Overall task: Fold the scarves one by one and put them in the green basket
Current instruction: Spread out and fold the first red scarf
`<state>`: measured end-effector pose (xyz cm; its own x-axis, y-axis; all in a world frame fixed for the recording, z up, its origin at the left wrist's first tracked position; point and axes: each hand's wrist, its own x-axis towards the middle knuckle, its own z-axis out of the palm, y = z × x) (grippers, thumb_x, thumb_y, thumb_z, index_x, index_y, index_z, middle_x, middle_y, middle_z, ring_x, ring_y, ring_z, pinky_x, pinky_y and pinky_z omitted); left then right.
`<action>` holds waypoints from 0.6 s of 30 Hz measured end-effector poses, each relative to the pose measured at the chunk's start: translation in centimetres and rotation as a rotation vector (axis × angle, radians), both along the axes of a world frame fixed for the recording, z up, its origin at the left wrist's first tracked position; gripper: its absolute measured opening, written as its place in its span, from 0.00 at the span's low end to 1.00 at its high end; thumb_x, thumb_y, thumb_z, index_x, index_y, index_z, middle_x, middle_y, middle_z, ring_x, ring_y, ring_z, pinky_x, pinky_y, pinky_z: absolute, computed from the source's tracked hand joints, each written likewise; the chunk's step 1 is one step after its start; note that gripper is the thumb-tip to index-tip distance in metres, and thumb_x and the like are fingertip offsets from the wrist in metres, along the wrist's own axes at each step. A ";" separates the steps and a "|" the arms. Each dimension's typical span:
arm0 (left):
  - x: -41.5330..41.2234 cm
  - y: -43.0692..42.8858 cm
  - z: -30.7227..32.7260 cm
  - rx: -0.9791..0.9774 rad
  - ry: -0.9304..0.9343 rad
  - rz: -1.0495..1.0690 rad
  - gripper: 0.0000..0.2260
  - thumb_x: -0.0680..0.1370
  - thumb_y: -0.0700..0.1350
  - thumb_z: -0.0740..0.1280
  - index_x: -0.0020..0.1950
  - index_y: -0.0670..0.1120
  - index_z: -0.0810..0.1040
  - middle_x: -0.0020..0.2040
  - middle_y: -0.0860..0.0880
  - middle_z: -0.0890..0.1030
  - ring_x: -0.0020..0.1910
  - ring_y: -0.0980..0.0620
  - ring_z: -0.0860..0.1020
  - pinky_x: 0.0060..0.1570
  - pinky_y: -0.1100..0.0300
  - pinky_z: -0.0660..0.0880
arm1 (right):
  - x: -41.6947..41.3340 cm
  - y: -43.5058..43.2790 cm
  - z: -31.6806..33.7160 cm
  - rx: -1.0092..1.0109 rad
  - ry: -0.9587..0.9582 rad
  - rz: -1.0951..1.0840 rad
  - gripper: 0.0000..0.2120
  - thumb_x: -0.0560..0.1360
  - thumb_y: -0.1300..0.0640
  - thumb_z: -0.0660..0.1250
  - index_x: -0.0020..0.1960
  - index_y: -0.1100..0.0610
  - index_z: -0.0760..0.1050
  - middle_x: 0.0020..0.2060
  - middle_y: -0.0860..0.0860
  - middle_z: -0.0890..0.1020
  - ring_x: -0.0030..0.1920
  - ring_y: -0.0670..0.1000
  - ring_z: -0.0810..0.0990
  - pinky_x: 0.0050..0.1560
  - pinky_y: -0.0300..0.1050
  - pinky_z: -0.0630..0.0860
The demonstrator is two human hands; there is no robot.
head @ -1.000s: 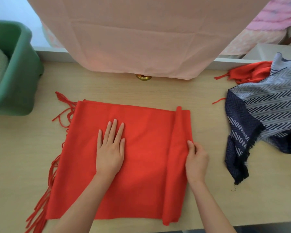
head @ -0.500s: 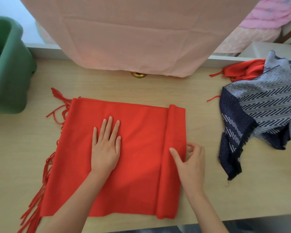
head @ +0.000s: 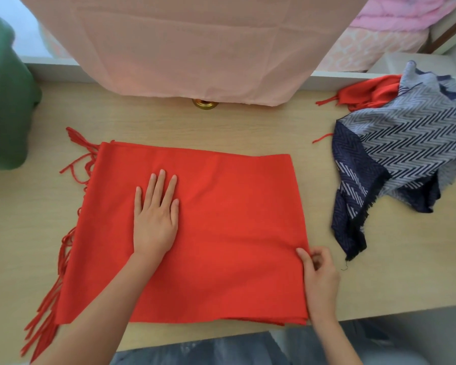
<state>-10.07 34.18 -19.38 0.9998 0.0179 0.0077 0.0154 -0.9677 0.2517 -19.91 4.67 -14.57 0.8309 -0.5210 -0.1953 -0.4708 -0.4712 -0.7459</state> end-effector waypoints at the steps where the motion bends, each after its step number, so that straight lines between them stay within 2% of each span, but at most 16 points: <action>1: 0.0 0.0 0.0 -0.006 -0.005 -0.003 0.23 0.82 0.51 0.47 0.78 0.49 0.58 0.78 0.48 0.57 0.78 0.51 0.51 0.76 0.46 0.48 | -0.3 -0.5 0.0 -0.002 0.024 0.032 0.09 0.76 0.56 0.67 0.40 0.54 0.69 0.30 0.52 0.75 0.31 0.48 0.72 0.32 0.35 0.68; 6: 0.0 -0.1 -0.1 -0.008 -0.013 -0.003 0.24 0.82 0.51 0.46 0.78 0.49 0.58 0.78 0.48 0.57 0.78 0.51 0.51 0.76 0.47 0.47 | -0.7 -1.9 0.3 0.088 0.076 -0.026 0.05 0.77 0.52 0.66 0.42 0.51 0.75 0.36 0.49 0.80 0.38 0.50 0.78 0.37 0.34 0.72; 8: 0.1 0.0 -0.3 0.002 -0.004 -0.003 0.24 0.82 0.51 0.46 0.78 0.49 0.58 0.78 0.48 0.57 0.78 0.50 0.51 0.76 0.46 0.47 | -1.1 -2.2 0.9 0.153 0.098 -0.064 0.08 0.77 0.47 0.64 0.45 0.51 0.76 0.37 0.50 0.81 0.38 0.50 0.79 0.37 0.38 0.74; 11: 0.0 -0.1 -0.1 -0.002 -0.013 -0.011 0.24 0.82 0.51 0.47 0.77 0.45 0.61 0.78 0.45 0.59 0.78 0.48 0.53 0.75 0.43 0.47 | -2.1 -1.7 1.5 0.193 0.231 -0.069 0.14 0.75 0.41 0.63 0.47 0.52 0.76 0.41 0.47 0.80 0.42 0.47 0.79 0.44 0.42 0.72; 14: -1.6 -0.8 1.2 -0.032 -0.061 -0.020 0.23 0.82 0.50 0.49 0.75 0.43 0.65 0.77 0.44 0.61 0.77 0.47 0.54 0.75 0.44 0.45 | -3.2 -0.2 1.5 0.216 0.358 -0.042 0.11 0.73 0.45 0.69 0.48 0.51 0.73 0.42 0.44 0.79 0.45 0.47 0.78 0.45 0.43 0.73; 18: -6.3 -1.4 1.2 -0.031 -0.018 -0.077 0.23 0.82 0.51 0.50 0.76 0.46 0.64 0.77 0.46 0.60 0.77 0.48 0.54 0.75 0.44 0.46 | -4.1 0.5 1.6 0.204 0.301 -0.060 0.07 0.72 0.52 0.73 0.45 0.53 0.77 0.40 0.49 0.83 0.42 0.49 0.81 0.41 0.43 0.76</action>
